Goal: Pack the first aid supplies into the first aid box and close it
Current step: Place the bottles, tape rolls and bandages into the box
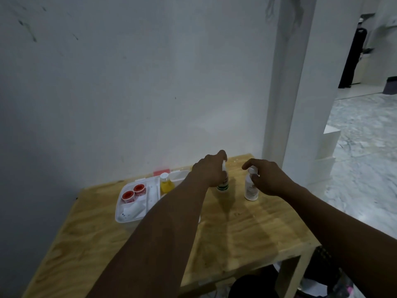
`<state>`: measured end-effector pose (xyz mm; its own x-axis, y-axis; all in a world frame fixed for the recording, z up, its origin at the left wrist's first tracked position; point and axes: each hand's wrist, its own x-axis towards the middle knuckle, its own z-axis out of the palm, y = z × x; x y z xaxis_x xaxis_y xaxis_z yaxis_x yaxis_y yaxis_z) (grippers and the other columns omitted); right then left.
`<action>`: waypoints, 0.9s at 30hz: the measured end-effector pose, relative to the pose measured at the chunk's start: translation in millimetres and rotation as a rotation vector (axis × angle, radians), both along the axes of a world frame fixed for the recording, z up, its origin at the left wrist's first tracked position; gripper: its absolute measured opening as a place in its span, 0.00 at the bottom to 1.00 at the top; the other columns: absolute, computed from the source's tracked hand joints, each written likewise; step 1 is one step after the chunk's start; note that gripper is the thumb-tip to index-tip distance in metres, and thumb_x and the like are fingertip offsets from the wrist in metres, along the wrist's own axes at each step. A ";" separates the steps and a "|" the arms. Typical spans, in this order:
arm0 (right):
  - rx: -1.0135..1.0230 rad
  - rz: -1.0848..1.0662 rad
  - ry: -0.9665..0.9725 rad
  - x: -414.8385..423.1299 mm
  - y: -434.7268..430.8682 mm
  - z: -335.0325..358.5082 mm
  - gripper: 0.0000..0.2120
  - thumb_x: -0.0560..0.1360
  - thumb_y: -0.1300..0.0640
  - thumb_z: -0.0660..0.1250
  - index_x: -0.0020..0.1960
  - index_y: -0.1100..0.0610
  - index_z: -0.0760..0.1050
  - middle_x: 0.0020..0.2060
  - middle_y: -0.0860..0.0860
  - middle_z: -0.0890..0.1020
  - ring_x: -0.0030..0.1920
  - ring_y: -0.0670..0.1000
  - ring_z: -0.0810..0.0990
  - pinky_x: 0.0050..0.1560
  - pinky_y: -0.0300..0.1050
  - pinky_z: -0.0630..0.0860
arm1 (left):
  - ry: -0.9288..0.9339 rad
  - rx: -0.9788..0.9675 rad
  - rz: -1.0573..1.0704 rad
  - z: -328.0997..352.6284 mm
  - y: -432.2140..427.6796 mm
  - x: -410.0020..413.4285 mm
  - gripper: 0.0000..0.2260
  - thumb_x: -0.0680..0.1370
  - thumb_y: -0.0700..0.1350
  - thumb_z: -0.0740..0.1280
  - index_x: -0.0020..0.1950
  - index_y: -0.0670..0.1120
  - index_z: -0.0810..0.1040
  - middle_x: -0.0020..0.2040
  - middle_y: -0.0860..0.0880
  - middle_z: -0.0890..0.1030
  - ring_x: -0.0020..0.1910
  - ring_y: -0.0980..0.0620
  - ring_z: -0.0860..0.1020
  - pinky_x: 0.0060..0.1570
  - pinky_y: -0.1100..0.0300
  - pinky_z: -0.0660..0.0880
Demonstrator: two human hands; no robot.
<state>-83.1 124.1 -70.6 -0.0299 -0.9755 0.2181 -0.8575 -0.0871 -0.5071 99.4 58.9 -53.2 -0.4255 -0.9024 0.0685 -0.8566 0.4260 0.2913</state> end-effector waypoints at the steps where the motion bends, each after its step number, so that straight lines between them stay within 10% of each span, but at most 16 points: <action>1: -0.005 -0.003 0.000 -0.4 -0.3 -0.4 0.16 0.76 0.66 0.61 0.61 0.54 0.77 0.61 0.56 0.80 0.56 0.57 0.80 0.51 0.48 0.78 | 0.000 -0.045 0.006 -0.1 0.1 -0.1 0.16 0.77 0.46 0.67 0.64 0.51 0.70 0.57 0.45 0.77 0.52 0.43 0.78 0.48 0.50 0.78; 27: -0.477 0.144 -0.176 124.7 -0.7 83.3 0.14 0.71 0.57 0.66 0.56 0.53 0.79 0.51 0.51 0.85 0.48 0.52 0.82 0.52 0.49 0.78 | 0.345 -0.404 0.224 102.2 40.6 172.2 0.12 0.76 0.53 0.71 0.54 0.48 0.81 0.51 0.47 0.83 0.48 0.49 0.79 0.44 0.59 0.72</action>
<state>41.5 123.5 12.7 0.0211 -0.7657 0.6429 -0.7252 -0.4544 -0.5174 271.7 99.5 49.0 -0.1190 -0.8411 0.5276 -0.8230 0.3808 0.4215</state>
